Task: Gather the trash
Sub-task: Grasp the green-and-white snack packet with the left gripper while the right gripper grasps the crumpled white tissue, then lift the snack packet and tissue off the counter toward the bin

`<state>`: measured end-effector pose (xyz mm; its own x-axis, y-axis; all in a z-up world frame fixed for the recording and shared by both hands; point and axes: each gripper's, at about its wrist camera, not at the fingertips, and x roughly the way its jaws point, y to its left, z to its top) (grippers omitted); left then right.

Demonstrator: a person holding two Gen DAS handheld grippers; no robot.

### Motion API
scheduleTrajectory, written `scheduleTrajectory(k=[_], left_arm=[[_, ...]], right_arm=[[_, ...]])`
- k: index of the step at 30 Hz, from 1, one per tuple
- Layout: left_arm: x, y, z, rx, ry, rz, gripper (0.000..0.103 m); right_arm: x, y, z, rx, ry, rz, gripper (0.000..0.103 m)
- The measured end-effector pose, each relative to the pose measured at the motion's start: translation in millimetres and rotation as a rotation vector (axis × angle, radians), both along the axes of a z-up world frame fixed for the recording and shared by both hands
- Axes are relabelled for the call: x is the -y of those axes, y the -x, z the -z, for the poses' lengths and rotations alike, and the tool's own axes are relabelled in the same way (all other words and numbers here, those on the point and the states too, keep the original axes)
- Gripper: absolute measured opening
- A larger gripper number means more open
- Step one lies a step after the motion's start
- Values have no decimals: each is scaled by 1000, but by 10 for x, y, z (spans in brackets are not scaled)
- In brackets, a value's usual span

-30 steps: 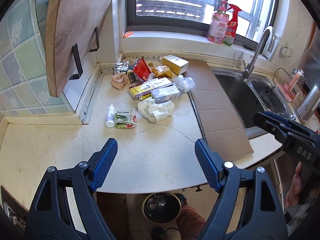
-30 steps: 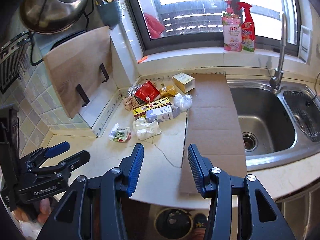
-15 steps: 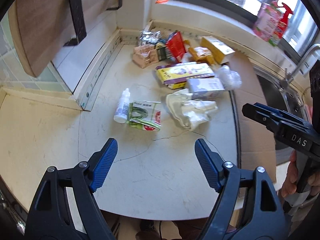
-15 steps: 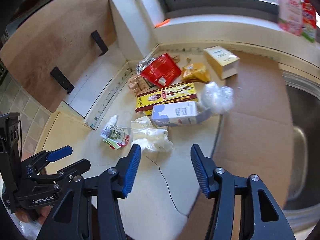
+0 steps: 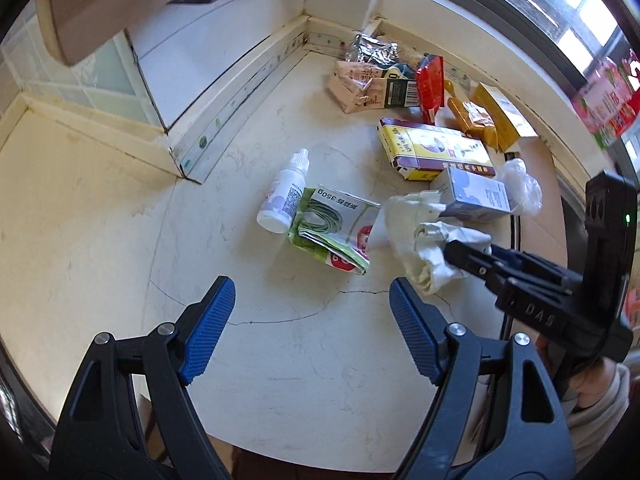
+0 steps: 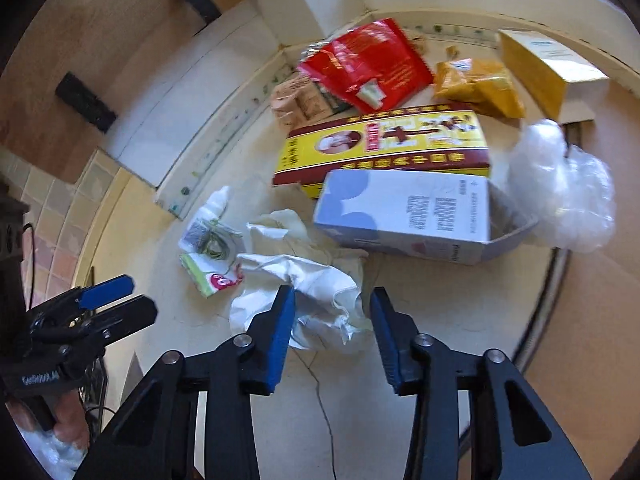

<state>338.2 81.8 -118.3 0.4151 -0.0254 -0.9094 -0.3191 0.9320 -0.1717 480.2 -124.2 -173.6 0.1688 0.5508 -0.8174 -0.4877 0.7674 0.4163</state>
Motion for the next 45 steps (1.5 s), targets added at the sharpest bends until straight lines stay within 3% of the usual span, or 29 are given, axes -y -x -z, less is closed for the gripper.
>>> scheduleTrajectory(k=[4,13,18,22,25,27,30,38,45], left_arm=[[3,-42,60,2,46,-38,70],[-50,-247,306,-14,185,-152,57],[-111,-309,401,-11,235,-217,36],[-101,-351,451,-15,233,-237,16],[-64,-353,425,2,213,-224,9],[-1,-351,355,11,160,-195,5],[80,-301,255,15,90,-154,4],[134,159,26,20,47,-92,4],[208,739,-309,59,-7,19,4]], right_arm=[[-42,27,-15,33,-25,-47,24],[105,166,-169,78,-25,-91,22],[214,212,-203,83,-25,-88,21],[253,237,-232,91,-26,-79,21],[274,255,-262,100,-27,-67,21],[275,263,-279,104,-27,-58,21],[287,291,-317,114,-30,-40,21],[360,494,-478,139,-26,-2,21],[420,914,-701,178,-17,49,21]])
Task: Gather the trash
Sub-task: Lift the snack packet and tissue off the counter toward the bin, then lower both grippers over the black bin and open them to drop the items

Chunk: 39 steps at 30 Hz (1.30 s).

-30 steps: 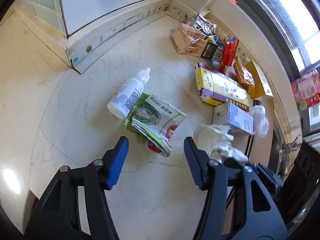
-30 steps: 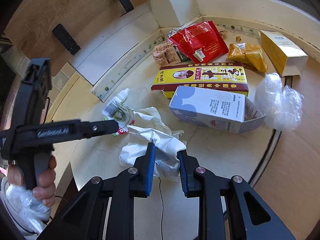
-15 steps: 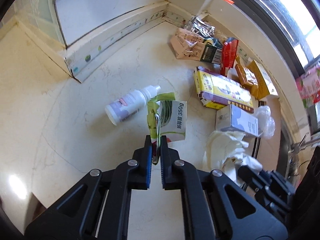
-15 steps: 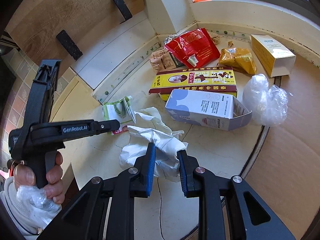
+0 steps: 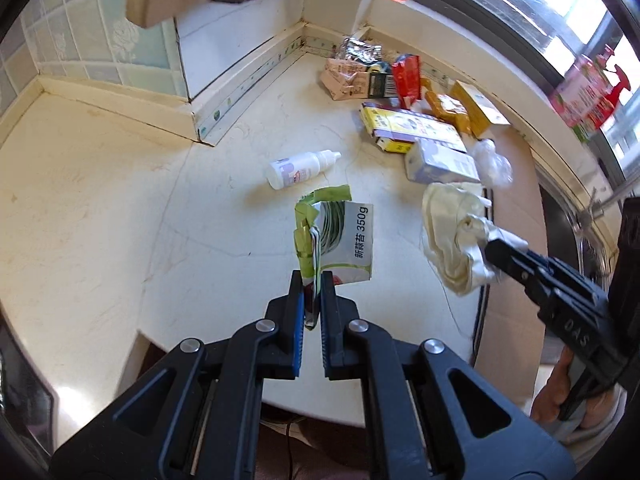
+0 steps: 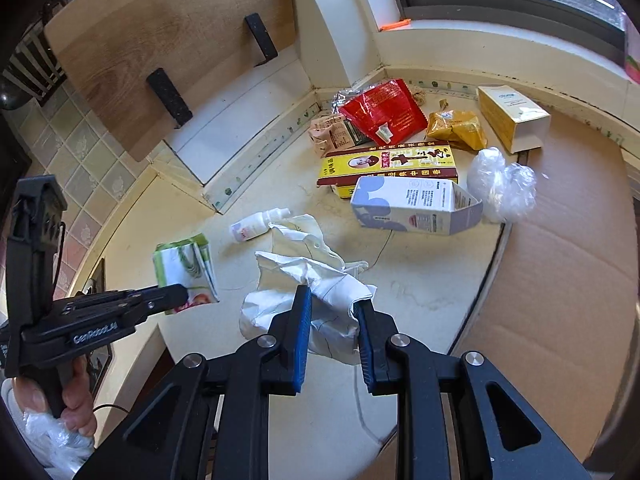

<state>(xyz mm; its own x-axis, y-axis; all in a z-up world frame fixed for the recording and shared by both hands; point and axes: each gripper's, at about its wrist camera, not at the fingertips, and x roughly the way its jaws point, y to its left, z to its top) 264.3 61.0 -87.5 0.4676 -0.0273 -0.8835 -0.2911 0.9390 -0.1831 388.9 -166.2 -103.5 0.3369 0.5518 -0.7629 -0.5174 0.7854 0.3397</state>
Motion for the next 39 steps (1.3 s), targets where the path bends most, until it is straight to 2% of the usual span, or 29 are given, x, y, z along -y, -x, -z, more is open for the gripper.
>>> scheduleTrajectory(k=[9,19,26,31,35,39], left_arm=[[25,794,-438,90,-79,161,4],[-122,1764,-517,142,-39,279,4],[-27,2185,-263,94,20,383,4],[110,2307,-13,32,56,430,4],[238,2353,254,-31,61,458,4],[371,2359,623,-110,60,477,4]], right_arm=[[13,881,-289,47,0,103,21],[-288,2159,-379,76,56,177,21],[-371,2979,-324,79,135,220,21],[-313,3359,-214,49,195,241,21],[-253,3531,5,-2,227,251,21],[-176,3567,382,-84,233,272,21]])
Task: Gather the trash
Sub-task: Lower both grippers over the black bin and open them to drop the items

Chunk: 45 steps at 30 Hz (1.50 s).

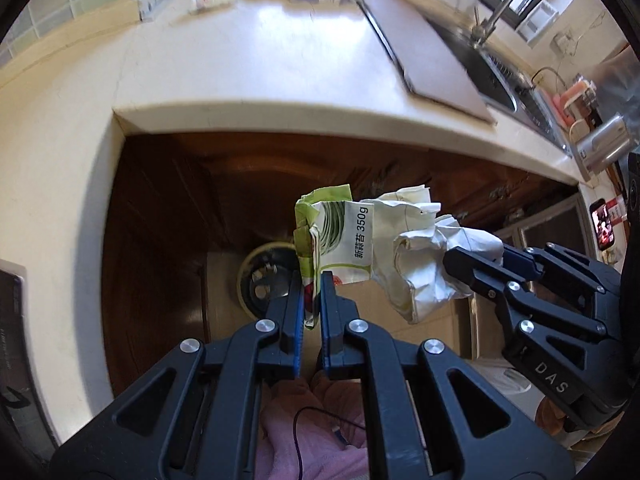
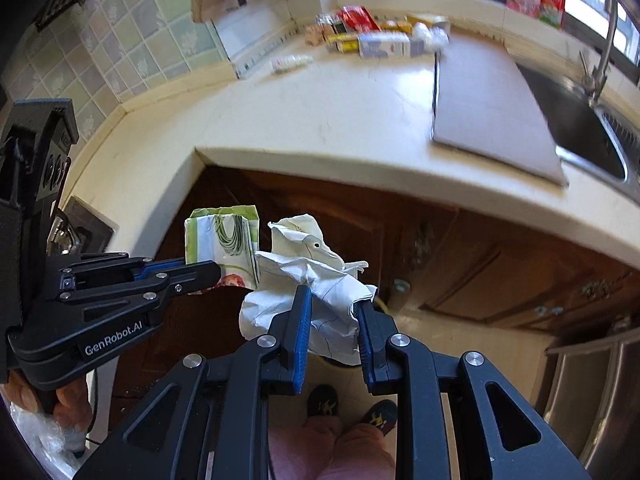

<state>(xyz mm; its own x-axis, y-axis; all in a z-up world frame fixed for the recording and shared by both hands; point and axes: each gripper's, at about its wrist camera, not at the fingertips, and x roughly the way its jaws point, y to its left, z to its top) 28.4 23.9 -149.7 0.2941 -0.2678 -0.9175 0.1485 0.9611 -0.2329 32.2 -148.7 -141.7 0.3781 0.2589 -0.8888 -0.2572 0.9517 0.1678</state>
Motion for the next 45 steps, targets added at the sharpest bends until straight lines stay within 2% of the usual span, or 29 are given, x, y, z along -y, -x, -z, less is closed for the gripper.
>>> scheduleTrajectory(k=[7,11,15,18,23,28,31,33,36,45], left_arm=[[199,-93,913,-101,-58,-3,4],[262,-154,1407,-125,-92,-10,4],[302,-226,1869,-168,-94,-7,4],[348,-263,2154,-190,-103,-2,4],[433,-368,2530,-218,-142,14,5],[436,-440,2750,-251,-184,23,8],[399,-449,2829,-261,-209,18,24],[404,-461,2809,-260,-217,12,46],[345,-463,2805,-251,-230,1,59],[195,-517,2706,-239,-263,-76,73]], right_arm=[[174,-81,958,-166,-32,99,21],[265,-105,1568,-235,-42,147,21],[340,-161,2123,-286,-33,184,21],[371,-210,2462,-313,-26,207,21],[433,-289,2850,-346,-17,217,21],[464,-408,3068,-365,-15,198,21],[438,-458,3117,-371,-15,185,21],[420,-496,3165,-375,-17,173,21],[404,-542,3219,-381,-15,159,22],[203,-623,3373,-408,-15,106,23]])
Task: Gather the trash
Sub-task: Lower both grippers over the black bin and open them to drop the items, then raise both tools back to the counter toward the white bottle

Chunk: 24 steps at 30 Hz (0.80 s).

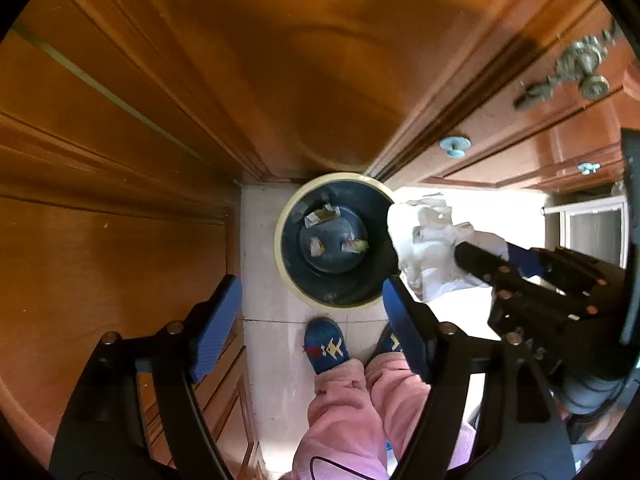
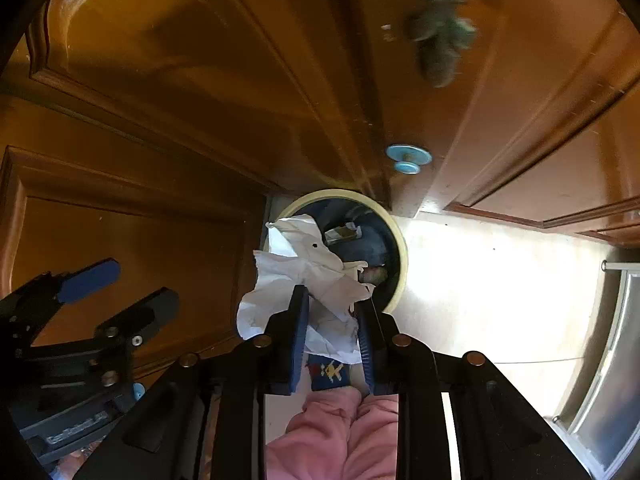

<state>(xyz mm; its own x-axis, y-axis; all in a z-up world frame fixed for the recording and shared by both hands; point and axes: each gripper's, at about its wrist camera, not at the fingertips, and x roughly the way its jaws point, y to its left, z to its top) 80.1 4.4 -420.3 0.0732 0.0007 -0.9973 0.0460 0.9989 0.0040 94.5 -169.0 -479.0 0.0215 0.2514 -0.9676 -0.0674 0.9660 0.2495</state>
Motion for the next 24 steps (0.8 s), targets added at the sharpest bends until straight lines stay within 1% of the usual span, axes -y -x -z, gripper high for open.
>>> scheduleTrajectory(k=[3,7,10,13,15,17,18,24], left_arm=[[-67,-26,-58,5,-6,-33,75],[-184,-50,-181,12,-8,-74,79],[-220,-76,-235,15,-10,-96,79],[-274,-98,-365,23,-10,-117,79],[-290,-113,-509,31,-3,-127,79],[-287,-103,-707,49,-2,-126,79],[-272,-94,-800,59,0,-123,79],[-85,2,-1594,119,33,-70,79]], right_arm=[[-64,-52,22,-5,-16,-7,28],[-88,-94,2,-4,-37,-3,44],[-76,-105,-36,1,-53,-1,44],[-80,-95,-115,5,-48,-2,44],[-72,-66,-258,20,-52,0,44],[-49,-35,-489,46,-59,6,44],[-34,-8,-622,60,-65,9,44],[93,243,-1533,116,-79,40,44]])
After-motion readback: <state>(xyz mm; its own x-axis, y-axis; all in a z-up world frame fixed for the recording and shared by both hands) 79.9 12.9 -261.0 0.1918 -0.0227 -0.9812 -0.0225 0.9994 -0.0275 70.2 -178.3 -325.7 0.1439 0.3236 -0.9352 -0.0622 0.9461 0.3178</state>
